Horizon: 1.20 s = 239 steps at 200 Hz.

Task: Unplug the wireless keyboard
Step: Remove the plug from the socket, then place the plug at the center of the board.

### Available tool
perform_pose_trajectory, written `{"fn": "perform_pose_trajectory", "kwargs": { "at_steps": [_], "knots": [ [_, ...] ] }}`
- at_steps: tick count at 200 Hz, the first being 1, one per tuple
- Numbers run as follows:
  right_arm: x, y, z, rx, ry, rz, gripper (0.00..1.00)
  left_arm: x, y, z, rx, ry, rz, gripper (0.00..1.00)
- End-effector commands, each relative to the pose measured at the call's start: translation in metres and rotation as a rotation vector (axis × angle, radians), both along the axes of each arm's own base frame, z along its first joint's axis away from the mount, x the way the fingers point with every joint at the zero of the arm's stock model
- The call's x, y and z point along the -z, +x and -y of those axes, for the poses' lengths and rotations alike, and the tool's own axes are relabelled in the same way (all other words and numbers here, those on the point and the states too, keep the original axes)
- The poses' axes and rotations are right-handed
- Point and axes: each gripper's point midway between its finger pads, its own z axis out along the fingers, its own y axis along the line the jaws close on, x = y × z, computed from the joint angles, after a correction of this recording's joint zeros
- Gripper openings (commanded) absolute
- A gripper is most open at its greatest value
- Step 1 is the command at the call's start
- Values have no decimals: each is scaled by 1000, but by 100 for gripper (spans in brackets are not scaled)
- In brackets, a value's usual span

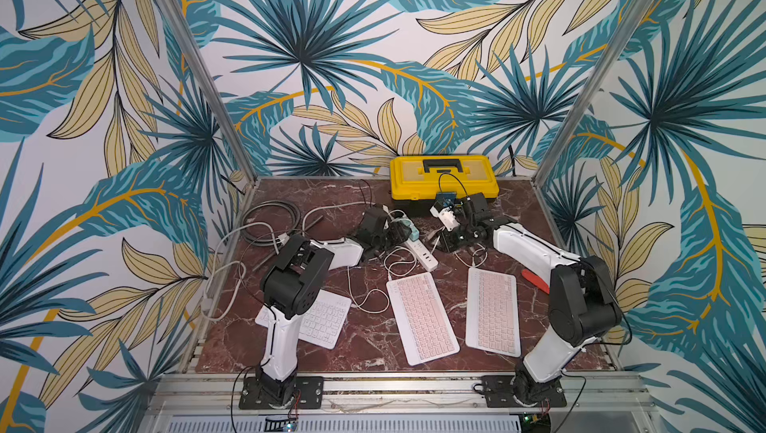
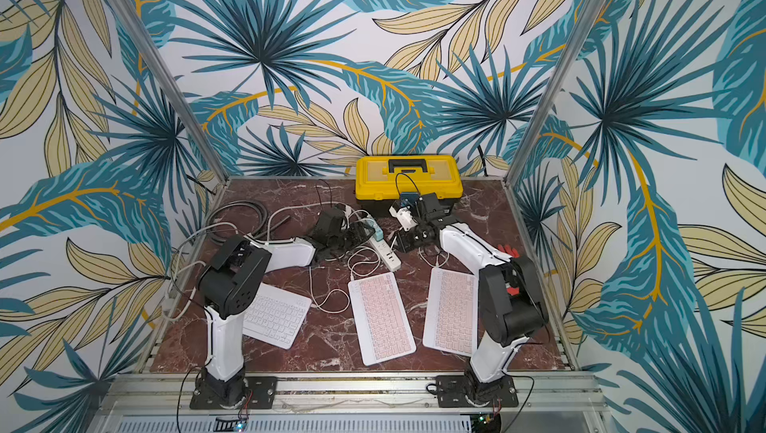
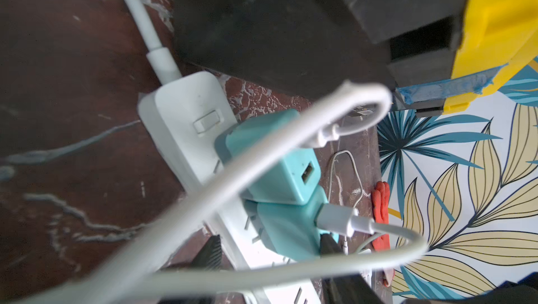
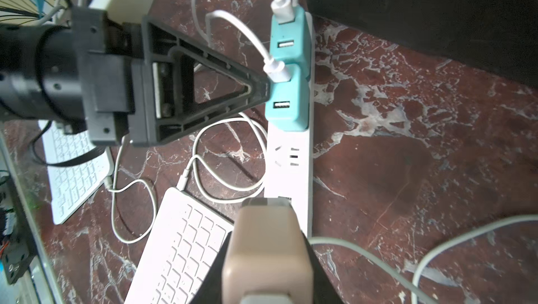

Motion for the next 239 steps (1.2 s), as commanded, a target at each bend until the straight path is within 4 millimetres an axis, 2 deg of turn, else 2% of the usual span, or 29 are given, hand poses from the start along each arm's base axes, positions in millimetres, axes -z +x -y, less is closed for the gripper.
{"fn": "perform_pose_trajectory", "kwargs": {
  "at_steps": [1,25,46,73,132,168,239],
  "knots": [
    [1,-16,-3,-70,21,-28,15,2,-12,-8,47,57,-39,57],
    [25,-18,16,4,-78,-103,16,-10,-18,-1,86,30,-27,57],
    [51,-17,32,100,-174,-212,17,-7,-21,2,92,36,-31,57],
    [65,-14,45,188,-227,-246,16,-3,-26,8,100,41,-40,57],
    [81,-11,71,312,-349,-253,18,7,-30,15,108,45,-62,57],
    [94,-17,80,322,-410,-299,22,10,-29,17,110,46,-67,57],
    [91,-22,81,332,-405,-305,47,17,-31,19,118,45,-83,57]
  ]
}}
